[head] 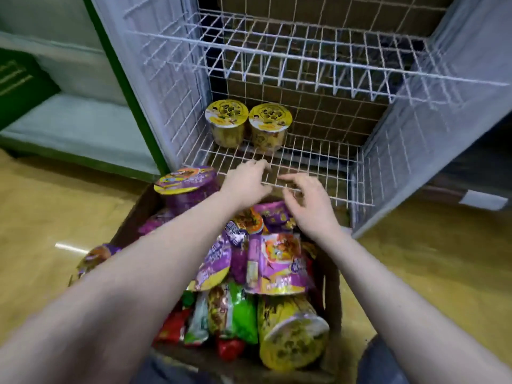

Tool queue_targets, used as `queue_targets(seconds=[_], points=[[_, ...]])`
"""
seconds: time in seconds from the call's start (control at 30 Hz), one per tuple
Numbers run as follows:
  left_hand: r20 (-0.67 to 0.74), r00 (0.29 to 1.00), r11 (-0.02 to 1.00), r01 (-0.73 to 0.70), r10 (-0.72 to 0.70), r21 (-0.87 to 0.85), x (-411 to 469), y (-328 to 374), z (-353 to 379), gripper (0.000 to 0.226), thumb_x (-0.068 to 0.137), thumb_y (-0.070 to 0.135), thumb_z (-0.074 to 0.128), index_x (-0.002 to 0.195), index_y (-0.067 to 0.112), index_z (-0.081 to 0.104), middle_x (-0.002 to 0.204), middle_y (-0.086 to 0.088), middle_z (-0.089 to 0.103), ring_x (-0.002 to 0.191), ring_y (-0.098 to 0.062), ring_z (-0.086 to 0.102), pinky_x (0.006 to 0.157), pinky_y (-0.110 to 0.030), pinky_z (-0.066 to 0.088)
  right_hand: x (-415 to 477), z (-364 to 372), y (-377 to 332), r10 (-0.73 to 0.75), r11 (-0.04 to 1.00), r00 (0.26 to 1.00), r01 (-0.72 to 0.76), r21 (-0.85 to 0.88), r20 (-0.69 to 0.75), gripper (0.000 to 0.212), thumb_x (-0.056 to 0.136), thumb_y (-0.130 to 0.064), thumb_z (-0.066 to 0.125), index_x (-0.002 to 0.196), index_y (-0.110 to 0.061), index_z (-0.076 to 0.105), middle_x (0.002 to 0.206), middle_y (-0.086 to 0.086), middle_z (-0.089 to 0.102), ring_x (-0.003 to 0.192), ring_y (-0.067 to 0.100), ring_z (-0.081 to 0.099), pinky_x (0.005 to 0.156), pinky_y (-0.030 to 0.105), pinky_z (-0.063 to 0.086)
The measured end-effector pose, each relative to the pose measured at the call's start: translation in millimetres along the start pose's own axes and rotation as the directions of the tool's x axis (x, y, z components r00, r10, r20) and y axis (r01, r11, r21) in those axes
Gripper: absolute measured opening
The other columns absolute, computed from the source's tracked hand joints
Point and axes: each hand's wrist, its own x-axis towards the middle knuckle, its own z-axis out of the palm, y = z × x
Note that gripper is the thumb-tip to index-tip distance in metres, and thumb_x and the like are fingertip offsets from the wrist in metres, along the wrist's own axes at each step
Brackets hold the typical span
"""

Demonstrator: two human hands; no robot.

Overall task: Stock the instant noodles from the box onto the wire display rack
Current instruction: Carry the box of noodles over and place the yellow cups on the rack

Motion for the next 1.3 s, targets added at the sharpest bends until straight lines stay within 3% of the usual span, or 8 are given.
queue_targets(seconds=[0.3,0.43,0.53,0.63,0.7,0.93,1.1,1.3], points=[[0.040,0.999,0.999,-0.033,0.033,-0.012,-110.5,21.8,24.0,0.030,0.081,0.034,0.067,0.098,0.014,0.052,0.104,-0.009,0.054,0.104,-0.029,0.051,0.089,-0.041,0.043,-116.7,-27.1,16.9,-0.114,0.994,0.945,0.110,0.028,0.307,0.016,0.089,-0.024,0.061,0.100,-0.012,0.063,0.097,0.001,0.061,0.094,0.018,0.058,0.080,0.026,0.043],[0.091,0.995,0.999,-0.044,0.044,0.005,-133.1,29.5,26.0,0.056,0.077,0.038,0.073,0.121,0.012,0.050,0.124,-0.010,0.047,0.116,-0.025,0.045,0.097,-0.037,0.038,-149.8,-23.9,33.0,-0.122,0.990,0.911,0.140,-0.019,0.395,0.040,0.083,-0.051,0.048,0.091,-0.014,0.062,0.090,0.001,0.060,0.089,0.021,0.058,0.077,0.037,0.050],[0.131,0.991,1.000,-0.020,0.018,0.015,-144.9,31.5,31.4,0.075,0.073,0.046,0.073,0.132,0.012,0.044,0.134,-0.009,0.043,0.124,-0.024,0.042,0.102,-0.036,0.036,-159.4,-17.9,38.6,-0.117,0.975,0.859,0.196,-0.109,0.499,0.038,0.086,-0.049,0.052,0.110,-0.023,0.064,0.110,-0.003,0.063,0.107,0.018,0.058,0.087,0.036,0.049],[0.134,0.991,1.000,0.013,-0.017,0.028,-158.0,26.4,39.1,0.092,0.061,0.068,0.059,0.134,0.014,0.041,0.137,-0.007,0.041,0.126,-0.025,0.042,0.102,-0.043,0.038,-165.1,-7.8,40.1,-0.127,0.938,0.806,0.287,-0.193,0.579,0.044,0.089,-0.045,0.055,0.131,-0.032,0.052,0.132,-0.011,0.055,0.121,0.012,0.051,0.093,0.032,0.047],[0.155,0.988,0.997,0.001,-0.014,0.078,-165.0,22.1,43.1,0.087,0.066,0.060,0.068,0.135,0.014,0.040,0.144,-0.006,0.036,0.131,-0.024,0.038,0.104,-0.045,0.037,-167.7,-1.1,38.7,-0.112,0.915,0.779,0.323,-0.241,0.617,0.047,0.090,-0.044,0.053,0.135,-0.033,0.048,0.135,-0.011,0.052,0.122,0.013,0.051,0.091,0.032,0.048],[0.180,0.983,0.998,-0.051,0.043,0.041,-175.2,12.0,46.6,0.059,0.077,0.038,0.073,0.127,0.018,0.048,0.127,-0.002,0.049,0.117,-0.020,0.048,0.096,-0.037,0.041,-167.2,7.0,31.6,-0.128,0.904,0.823,0.327,-0.276,0.554,0.032,0.093,-0.027,0.050,0.123,-0.026,0.060,0.123,-0.006,0.061,0.117,0.017,0.052,0.085,0.032,0.048],[0.220,0.974,0.974,-0.004,0.055,-0.227,-180.2,23.7,35.0,0.055,0.072,0.033,0.080,0.119,0.018,0.055,0.109,0.010,0.052,0.102,-0.014,0.054,0.089,-0.029,0.045,-169.2,2.4,30.9,-0.146,0.894,0.842,0.337,-0.296,0.519,0.029,0.093,-0.024,0.048,0.118,-0.025,0.062,0.118,-0.006,0.062,0.113,0.019,0.051,0.080,0.033,0.049],[0.278,0.959,0.947,0.045,0.048,-0.319,-175.9,27.5,26.7,0.055,0.068,0.032,0.083,0.116,0.018,0.058,0.106,0.012,0.058,0.101,-0.009,0.055,0.093,-0.026,0.044,-164.5,-10.1,25.1,-0.221,0.935,0.925,0.291,-0.202,0.310,0.018,0.084,-0.023,0.059,0.095,-0.018,0.071,0.094,-0.001,0.070,0.095,0.026,0.063,0.065,0.035,0.052]])
